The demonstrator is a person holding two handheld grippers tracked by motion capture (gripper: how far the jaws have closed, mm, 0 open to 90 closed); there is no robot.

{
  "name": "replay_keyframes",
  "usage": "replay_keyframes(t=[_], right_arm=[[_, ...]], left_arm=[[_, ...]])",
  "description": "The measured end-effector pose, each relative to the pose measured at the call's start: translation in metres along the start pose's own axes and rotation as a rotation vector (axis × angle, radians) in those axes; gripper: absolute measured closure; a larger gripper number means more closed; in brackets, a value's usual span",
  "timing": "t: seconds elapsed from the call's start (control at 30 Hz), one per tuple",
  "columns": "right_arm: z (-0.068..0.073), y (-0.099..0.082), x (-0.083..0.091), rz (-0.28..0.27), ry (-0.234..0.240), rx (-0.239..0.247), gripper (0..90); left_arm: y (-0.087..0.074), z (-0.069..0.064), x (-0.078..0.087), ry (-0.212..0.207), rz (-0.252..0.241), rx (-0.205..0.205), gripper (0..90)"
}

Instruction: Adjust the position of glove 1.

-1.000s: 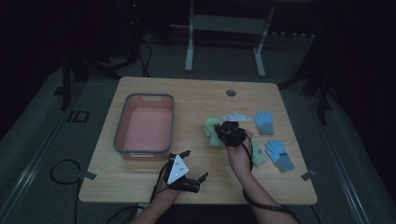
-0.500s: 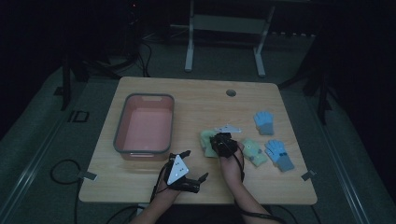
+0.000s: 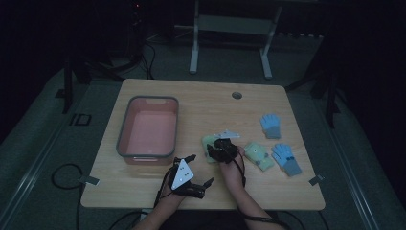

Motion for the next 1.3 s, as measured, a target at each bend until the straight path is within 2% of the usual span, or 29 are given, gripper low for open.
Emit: replay_keyframes(t=[0.13, 0.2, 0.23, 0.27, 0.3, 0.33, 0.37, 0.43, 0.5, 0.57, 0.63, 0.7, 0.83, 0.9, 1.0, 1.07, 1.1, 1.17, 1.3], right_arm=[[-0.006, 0.004, 0.005, -0.014, 0.054, 0.051, 58.8], [-0.008, 0.006, 0.005, -0.017, 0.091, 0.096, 60.1], [-0.009, 0.006, 0.004, -0.016, 0.081, 0.131, 61.3], [-0.009, 0.006, 0.004, -0.016, 0.081, 0.131, 61.3], [-0.011, 0.006, 0.003, -0.008, 0.089, 0.163, 62.6], [-0.012, 0.003, -0.002, 0.017, 0.121, 0.195, 65.8], [-0.012, 0.001, -0.005, 0.029, 0.129, 0.216, 67.4], [-0.013, 0.000, -0.006, 0.019, 0.138, 0.240, 75.8], [-0.013, 0.000, -0.007, 0.022, 0.140, 0.207, 83.3], [-0.014, 0.002, -0.006, 0.020, 0.122, 0.186, 86.1], [-0.015, 0.007, 0.001, -0.009, 0.084, 0.134, 86.8], [-0.018, 0.012, 0.009, -0.035, 0.069, 0.094, 86.9], [-0.023, 0.016, 0.023, -0.055, 0.017, 0.058, 86.9], [-0.025, 0.016, 0.026, -0.053, -0.016, 0.061, 86.9], [-0.027, 0.011, 0.023, -0.039, -0.035, 0.056, 86.9], [-0.028, 0.006, 0.018, -0.020, -0.029, 0.054, 86.5], [-0.029, 0.003, 0.014, -0.007, -0.027, 0.054, 85.2], [-0.027, -0.002, 0.005, 0.025, -0.016, 0.059, 73.7], [-0.026, -0.004, 0.000, 0.013, -0.016, 0.055, 69.8]], left_arm=[[0.000, 0.000, 0.000, -0.005, -0.001, -0.001, 0.5], [0.000, -0.001, 0.000, -0.004, 0.000, -0.003, 0.5], [0.000, -0.001, 0.000, -0.004, 0.000, -0.004, 0.5], [0.000, -0.001, 0.000, -0.004, 0.000, -0.004, 0.5], [0.000, -0.001, 0.000, -0.004, 0.000, -0.005, 0.5], [0.000, -0.001, 0.000, -0.004, 0.001, -0.005, 0.5], [0.000, -0.001, -0.001, -0.004, 0.001, -0.005, 0.5], [0.000, -0.001, -0.001, -0.004, 0.002, -0.005, 0.5], [0.000, -0.001, -0.001, -0.004, 0.001, -0.003, 0.5], [0.000, -0.001, -0.001, -0.004, 0.001, -0.002, 0.5], [0.000, 0.000, -0.001, -0.003, 0.001, -0.002, 0.5], [0.000, -0.001, -0.001, -0.003, 0.001, 0.000, 0.5], [0.000, -0.001, -0.001, -0.003, 0.001, -0.002, 0.5], [0.000, -0.001, -0.001, -0.003, 0.001, -0.004, 0.5], [0.000, -0.001, -0.001, -0.004, 0.001, -0.004, 0.5], [0.000, 0.000, -0.001, -0.005, 0.001, -0.003, 0.5], [0.000, 0.000, -0.001, -0.006, 0.002, -0.002, 0.5], [0.000, 0.000, -0.001, -0.006, 0.002, -0.002, 0.5], [0.000, -0.001, -0.001, -0.006, 0.002, -0.003, 0.5]])
Point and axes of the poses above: each handheld gripper's, and its own axes: x roughly backward along the jaws, y roughly out of its top, z roughly to its left, the point moved 4 cm from there along -x, roughly forward along the jaws, and after that the axes turned 4 degrees about -x, right-handed, at the moved point
